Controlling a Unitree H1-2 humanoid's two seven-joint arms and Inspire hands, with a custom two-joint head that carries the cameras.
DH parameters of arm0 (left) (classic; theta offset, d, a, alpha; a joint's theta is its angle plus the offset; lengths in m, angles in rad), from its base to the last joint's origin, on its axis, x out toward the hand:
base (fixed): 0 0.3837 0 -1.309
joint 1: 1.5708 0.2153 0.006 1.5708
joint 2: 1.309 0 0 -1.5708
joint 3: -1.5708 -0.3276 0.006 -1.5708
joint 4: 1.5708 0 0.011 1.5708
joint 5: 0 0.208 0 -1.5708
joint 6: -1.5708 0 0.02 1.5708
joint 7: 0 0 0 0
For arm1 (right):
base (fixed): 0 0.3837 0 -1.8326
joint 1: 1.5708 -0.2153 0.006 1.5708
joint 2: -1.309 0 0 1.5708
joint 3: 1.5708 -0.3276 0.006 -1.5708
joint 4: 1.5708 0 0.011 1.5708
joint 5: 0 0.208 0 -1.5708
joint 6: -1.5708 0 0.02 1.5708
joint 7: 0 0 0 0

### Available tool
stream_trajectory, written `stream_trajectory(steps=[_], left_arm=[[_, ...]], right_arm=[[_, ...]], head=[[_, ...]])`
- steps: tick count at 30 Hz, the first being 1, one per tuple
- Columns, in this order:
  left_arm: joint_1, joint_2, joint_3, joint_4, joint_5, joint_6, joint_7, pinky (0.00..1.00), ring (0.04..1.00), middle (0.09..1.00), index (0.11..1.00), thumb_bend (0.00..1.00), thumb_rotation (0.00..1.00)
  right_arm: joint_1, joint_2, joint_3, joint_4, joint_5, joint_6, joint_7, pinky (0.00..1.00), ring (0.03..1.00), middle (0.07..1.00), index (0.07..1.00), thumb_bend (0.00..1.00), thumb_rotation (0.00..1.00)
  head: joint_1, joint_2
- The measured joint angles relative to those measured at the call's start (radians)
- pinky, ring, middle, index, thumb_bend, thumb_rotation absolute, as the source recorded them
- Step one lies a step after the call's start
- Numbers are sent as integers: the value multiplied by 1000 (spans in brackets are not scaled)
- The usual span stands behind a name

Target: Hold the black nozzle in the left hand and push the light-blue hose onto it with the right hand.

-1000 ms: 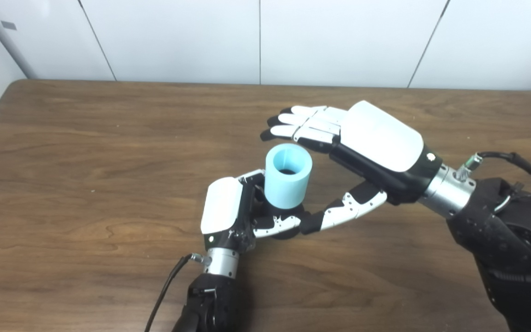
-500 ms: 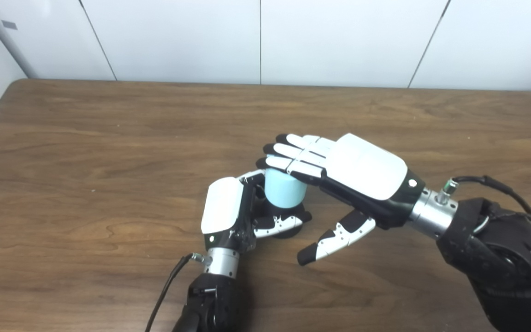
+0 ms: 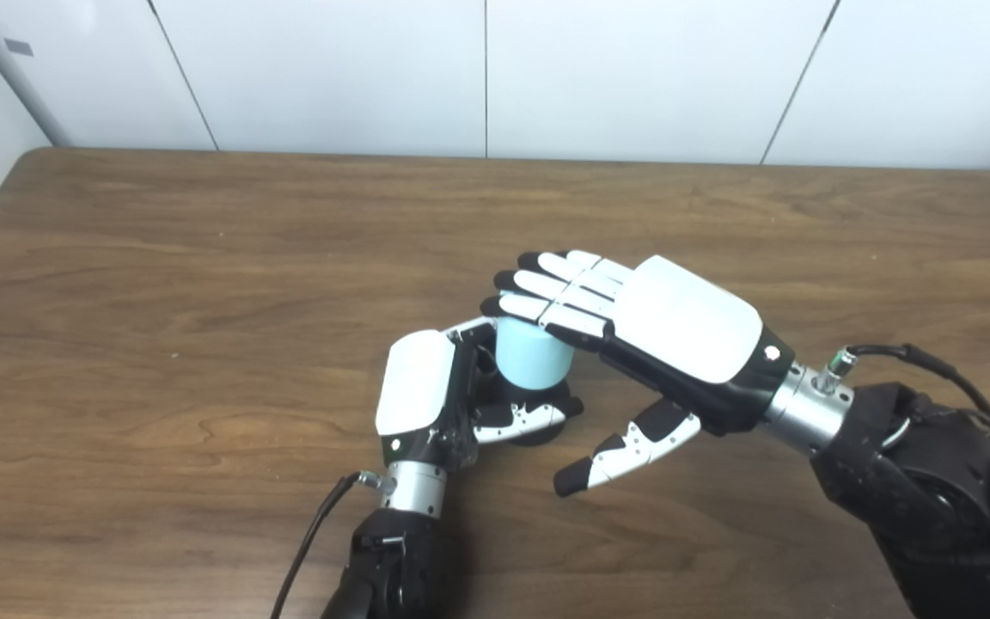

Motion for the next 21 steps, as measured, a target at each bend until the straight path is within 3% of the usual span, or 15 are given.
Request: stream_trajectory(steps=[21], left_arm=[[1,1,-2,-1,4,2,-3,495,522,525,472,519,0]], right_arm=[[50,-21,56,37,-29,-35,-121,933,953,922,891,622,923]], head=[[-3,18]])
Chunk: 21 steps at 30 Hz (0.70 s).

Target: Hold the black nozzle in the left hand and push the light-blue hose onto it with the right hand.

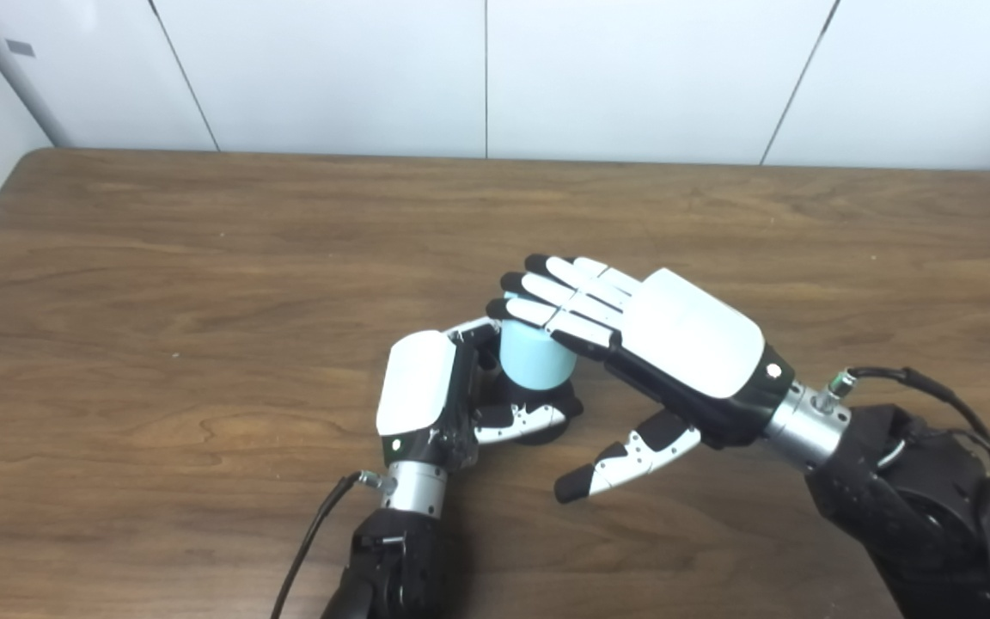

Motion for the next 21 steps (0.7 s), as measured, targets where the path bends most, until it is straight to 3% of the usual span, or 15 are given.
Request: stream_trajectory(steps=[5,21], left_arm=[[0,1,-2,0,5,1,-1,486,521,532,467,517,0],[1,1,-6,-9,25,17,-11,486,526,528,467,518,0]], right_arm=[[-1,-21,33,5,-18,-8,-17,936,965,920,885,631,922],[-1,-31,56,8,-33,1,-48,930,963,926,893,612,919]], head=[[0,2],[0,3]])
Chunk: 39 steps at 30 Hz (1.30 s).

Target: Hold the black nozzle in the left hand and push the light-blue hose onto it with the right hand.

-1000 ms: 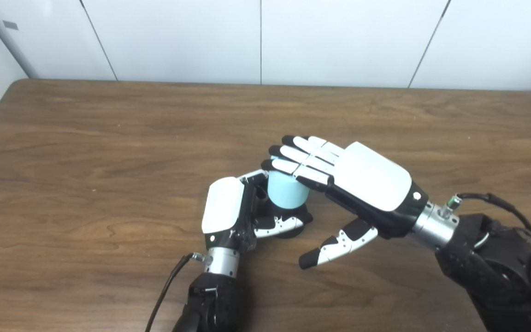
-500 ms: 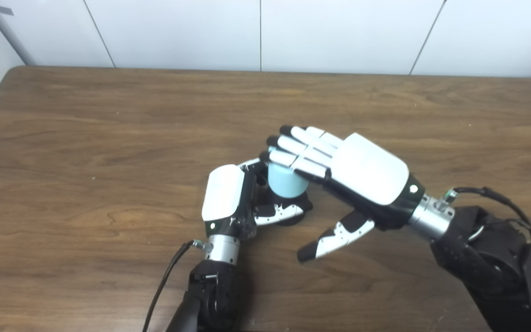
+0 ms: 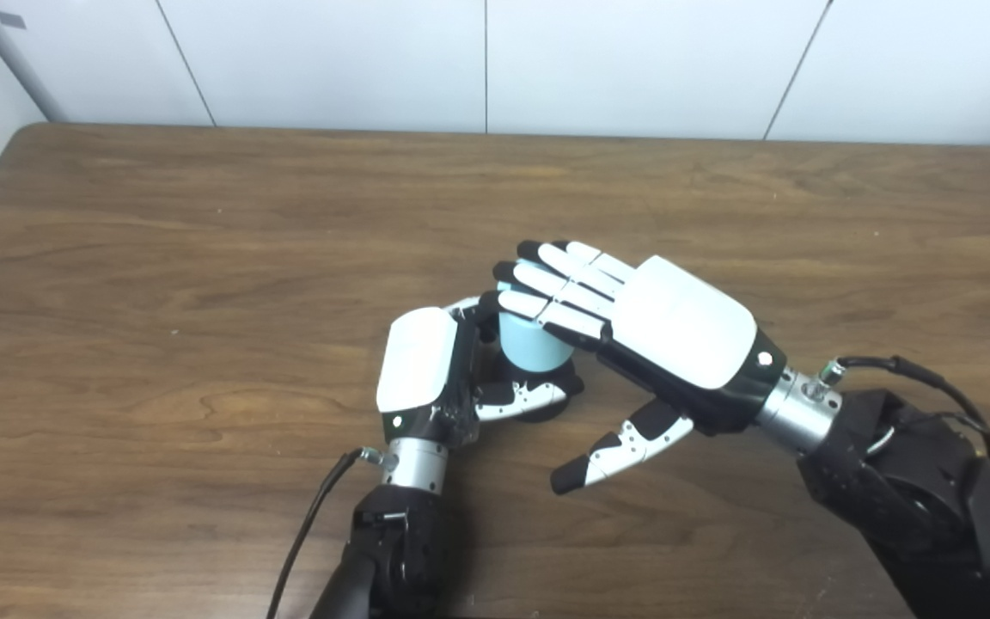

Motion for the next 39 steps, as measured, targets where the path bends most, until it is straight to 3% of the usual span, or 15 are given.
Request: stream_trajectory(steps=[7,14,17,21,28,32,36,39], left_arm=[[0,-1,0,0,-8,-1,0,473,509,512,477,521,0],[0,-2,1,2,-9,0,13,436,473,460,486,525,0],[-1,-2,1,4,-9,0,17,450,487,479,484,524,0],[-2,-1,1,6,-12,-3,16,478,509,502,481,522,0],[-2,-1,1,7,-14,-2,19,431,467,450,486,525,0],[-2,-1,1,7,-20,-3,20,421,463,452,486,525,0],[-2,-1,3,8,-31,-4,22,408,451,432,492,525,0],[-2,0,2,8,-31,-4,22,468,517,483,493,526,0]], right_arm=[[-12,2,-46,-2,122,57,32,930,974,936,907,572,951],[-71,15,-145,-70,227,201,115,951,981,964,932,521,1000],[-126,26,-185,-92,259,221,115,904,958,935,909,492,933],[-151,59,-222,-97,293,238,105,887,956,940,903,492,975],[-118,59,-269,-78,322,252,98,841,943,925,896,517,971],[-74,70,-281,-58,348,302,95,833,922,919,894,487,943],[-24,100,-281,-43,357,355,79,806,888,896,890,466,994],[12,115,-279,-34,359,377,73,799,882,897,894,485,1000]], head=[[0,-3],[-6,-6],[-5,-6],[-2,-6],[-5,-6],[-2,-11],[2,-11],[0,-12]])
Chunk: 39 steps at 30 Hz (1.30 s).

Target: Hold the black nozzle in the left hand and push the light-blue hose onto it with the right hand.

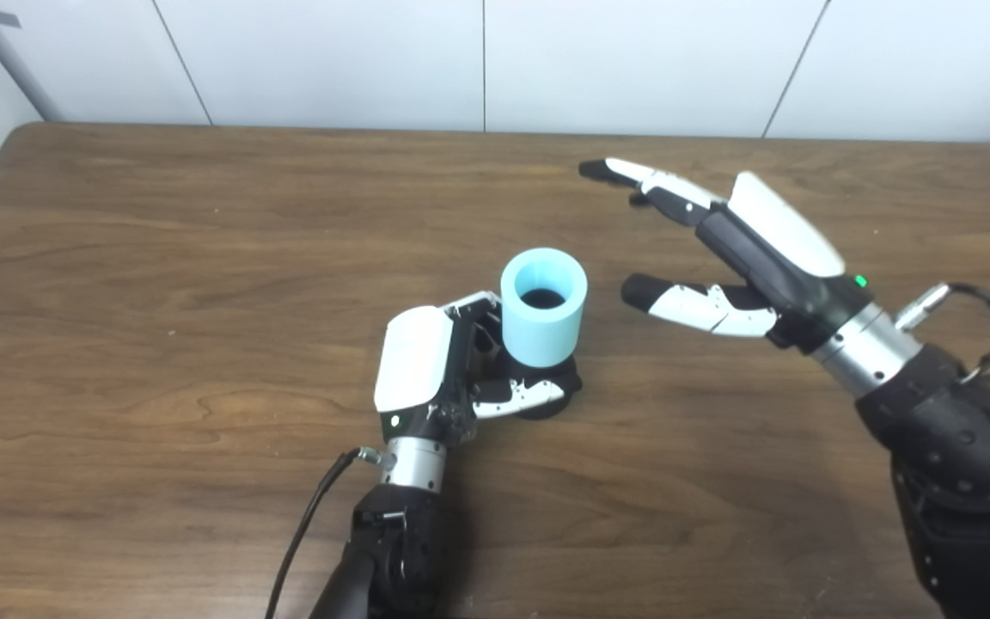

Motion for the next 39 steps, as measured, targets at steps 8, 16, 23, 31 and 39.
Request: stream_trajectory(steps=[8,16,23,31,39], left_arm=[[-11,17,-22,-7,15,3,-16,739,739,756,732,902,151],[-60,70,-55,-14,49,-1,-76,942,829,795,775,995,310],[-86,98,-50,-57,75,8,-180,985,866,836,842,1000,376],[-105,115,-10,-132,92,34,-332,865,856,839,852,1000,408],[-188,158,88,-307,135,97,-547,561,726,765,754,1000,369]], right_arm=[[27,9,0,3,-1,14,-37,822,897,912,906,496,1000],[34,10,3,7,-9,14,-51,813,891,907,905,481,1000],[35,18,9,7,-15,14,-68,806,888,904,909,492,1000],[42,24,16,10,-16,14,-82,794,883,905,913,496,1000],[49,24,18,35,-28,14,-87,776,873,903,916,512,1000]], head=[[2,0],[3,0],[3,2],[5,2],[9,-2]])
